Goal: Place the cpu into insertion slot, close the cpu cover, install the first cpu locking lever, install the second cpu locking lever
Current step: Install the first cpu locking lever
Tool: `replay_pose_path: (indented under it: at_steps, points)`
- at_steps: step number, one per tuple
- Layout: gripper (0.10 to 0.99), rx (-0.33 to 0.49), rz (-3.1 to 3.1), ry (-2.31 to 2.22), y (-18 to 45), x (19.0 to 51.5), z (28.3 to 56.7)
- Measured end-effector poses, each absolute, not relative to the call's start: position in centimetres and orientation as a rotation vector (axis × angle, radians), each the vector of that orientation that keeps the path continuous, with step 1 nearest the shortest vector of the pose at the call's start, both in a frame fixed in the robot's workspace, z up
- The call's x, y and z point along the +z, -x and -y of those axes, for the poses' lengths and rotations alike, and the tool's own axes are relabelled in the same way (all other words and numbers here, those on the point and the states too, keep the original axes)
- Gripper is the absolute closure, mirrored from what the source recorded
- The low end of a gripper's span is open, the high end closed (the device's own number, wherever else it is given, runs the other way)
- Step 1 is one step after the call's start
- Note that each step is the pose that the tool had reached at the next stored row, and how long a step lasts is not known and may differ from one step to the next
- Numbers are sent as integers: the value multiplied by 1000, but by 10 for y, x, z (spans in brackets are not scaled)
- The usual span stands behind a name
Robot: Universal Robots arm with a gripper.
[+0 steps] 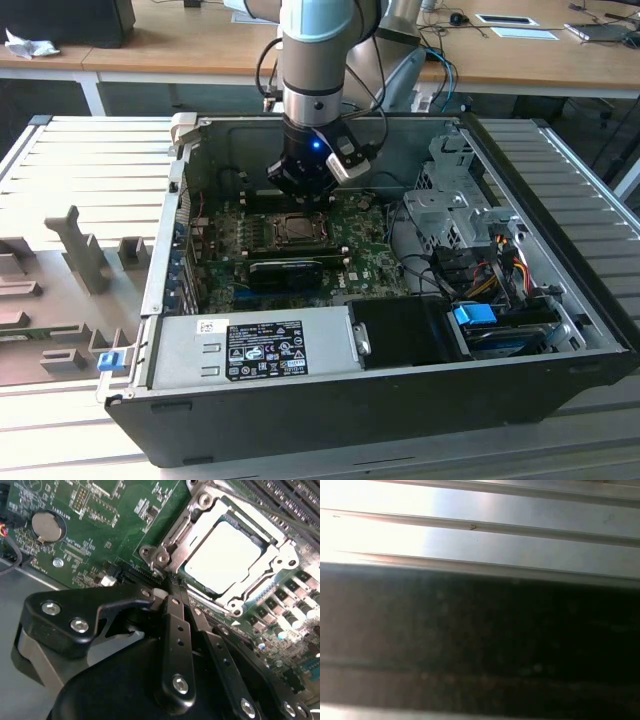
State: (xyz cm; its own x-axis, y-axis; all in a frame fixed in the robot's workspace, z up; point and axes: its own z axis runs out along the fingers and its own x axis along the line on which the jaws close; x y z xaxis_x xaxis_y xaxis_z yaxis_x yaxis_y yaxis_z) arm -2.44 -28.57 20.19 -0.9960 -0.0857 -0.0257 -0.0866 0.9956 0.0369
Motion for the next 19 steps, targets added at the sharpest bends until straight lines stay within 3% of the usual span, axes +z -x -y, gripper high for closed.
replay_pose_path:
  at_steps: [19]
  points:
    - [980,64,-3114,134,24,216,290]
